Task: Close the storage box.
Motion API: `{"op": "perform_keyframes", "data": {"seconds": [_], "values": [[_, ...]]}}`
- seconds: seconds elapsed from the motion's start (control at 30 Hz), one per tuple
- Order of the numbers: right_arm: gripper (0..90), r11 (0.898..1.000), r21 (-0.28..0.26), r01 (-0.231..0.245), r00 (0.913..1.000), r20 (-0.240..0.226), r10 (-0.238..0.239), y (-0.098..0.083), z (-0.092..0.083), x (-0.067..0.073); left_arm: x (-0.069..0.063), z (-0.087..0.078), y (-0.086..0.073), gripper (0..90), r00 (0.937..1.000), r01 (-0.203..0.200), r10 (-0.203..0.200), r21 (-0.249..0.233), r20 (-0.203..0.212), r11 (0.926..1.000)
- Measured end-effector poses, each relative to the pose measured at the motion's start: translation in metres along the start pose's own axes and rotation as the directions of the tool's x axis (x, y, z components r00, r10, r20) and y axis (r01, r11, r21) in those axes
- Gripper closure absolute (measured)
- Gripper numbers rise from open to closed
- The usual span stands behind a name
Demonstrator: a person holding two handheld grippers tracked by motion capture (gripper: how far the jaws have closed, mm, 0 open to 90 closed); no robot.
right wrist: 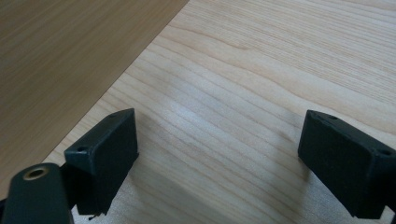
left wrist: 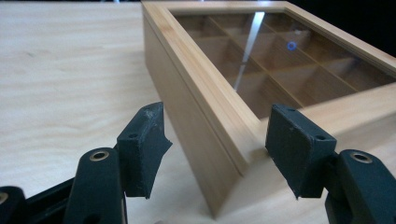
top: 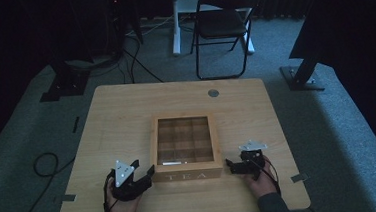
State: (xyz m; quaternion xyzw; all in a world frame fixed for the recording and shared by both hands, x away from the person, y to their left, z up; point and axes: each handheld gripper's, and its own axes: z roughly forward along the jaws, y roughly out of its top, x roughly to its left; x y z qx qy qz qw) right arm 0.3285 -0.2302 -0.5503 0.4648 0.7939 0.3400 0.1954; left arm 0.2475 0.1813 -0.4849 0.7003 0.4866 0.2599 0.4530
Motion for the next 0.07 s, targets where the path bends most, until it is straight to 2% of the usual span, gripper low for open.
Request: {"op": "perform_keyframes", "data": {"seconds": [0.03, 0.07], "values": [[11.6, 1.000, 0.000, 0.000, 1.0000, 0.000, 0.000, 0.0000, 0.0000, 0.0000, 0.0089, 0.0049, 0.0040, 38.1, 0.9999, -0.008, 0.008, 0.013, -0.013, 0.9999], [11.6, 1.000, 0.000, 0.000, 1.0000, 0.000, 0.000, 0.0000, 0.0000, 0.0000, 0.0089, 0.0049, 0.0040, 38.0, 0.9999, -0.008, 0.008, 0.013, -0.013, 0.9999]]}}
